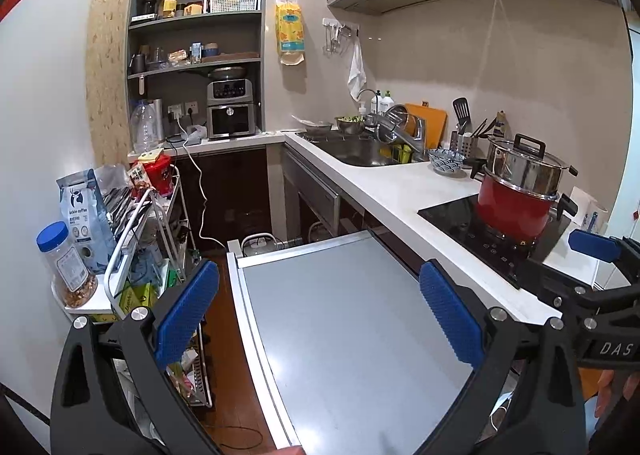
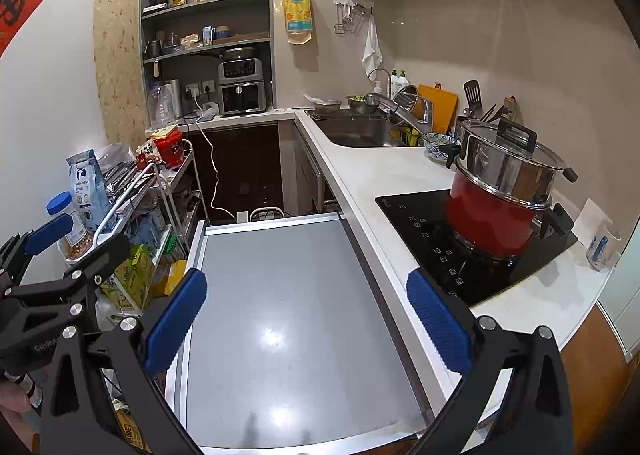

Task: Collect trash

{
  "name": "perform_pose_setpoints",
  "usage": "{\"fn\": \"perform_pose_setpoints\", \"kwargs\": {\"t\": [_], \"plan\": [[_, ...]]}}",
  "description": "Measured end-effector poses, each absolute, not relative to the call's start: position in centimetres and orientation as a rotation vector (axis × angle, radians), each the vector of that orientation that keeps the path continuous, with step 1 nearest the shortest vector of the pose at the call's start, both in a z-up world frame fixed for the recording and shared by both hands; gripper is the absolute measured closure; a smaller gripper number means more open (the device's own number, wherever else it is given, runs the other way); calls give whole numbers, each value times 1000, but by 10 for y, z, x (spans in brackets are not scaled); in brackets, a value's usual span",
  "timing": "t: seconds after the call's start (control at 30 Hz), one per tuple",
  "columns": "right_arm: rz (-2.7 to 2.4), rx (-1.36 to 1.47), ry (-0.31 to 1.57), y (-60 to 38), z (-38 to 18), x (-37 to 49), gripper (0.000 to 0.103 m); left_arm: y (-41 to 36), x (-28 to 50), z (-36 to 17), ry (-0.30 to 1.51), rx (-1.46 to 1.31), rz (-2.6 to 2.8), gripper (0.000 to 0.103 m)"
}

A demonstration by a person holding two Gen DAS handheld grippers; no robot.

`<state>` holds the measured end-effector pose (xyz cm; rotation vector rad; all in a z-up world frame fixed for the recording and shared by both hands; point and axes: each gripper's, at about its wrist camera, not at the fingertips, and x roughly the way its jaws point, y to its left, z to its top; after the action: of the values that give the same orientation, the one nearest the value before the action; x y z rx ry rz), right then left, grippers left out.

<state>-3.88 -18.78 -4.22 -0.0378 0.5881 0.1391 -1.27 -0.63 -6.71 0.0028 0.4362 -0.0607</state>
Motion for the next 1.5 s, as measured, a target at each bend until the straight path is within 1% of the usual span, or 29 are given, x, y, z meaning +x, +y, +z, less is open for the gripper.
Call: {"fn": "perform_pose_setpoints", "kwargs": {"t": [1.5], "plan": [[119, -34, 577, -180, -35, -19, 4, 0, 2, -54, 419, 8, -51, 2]]}}
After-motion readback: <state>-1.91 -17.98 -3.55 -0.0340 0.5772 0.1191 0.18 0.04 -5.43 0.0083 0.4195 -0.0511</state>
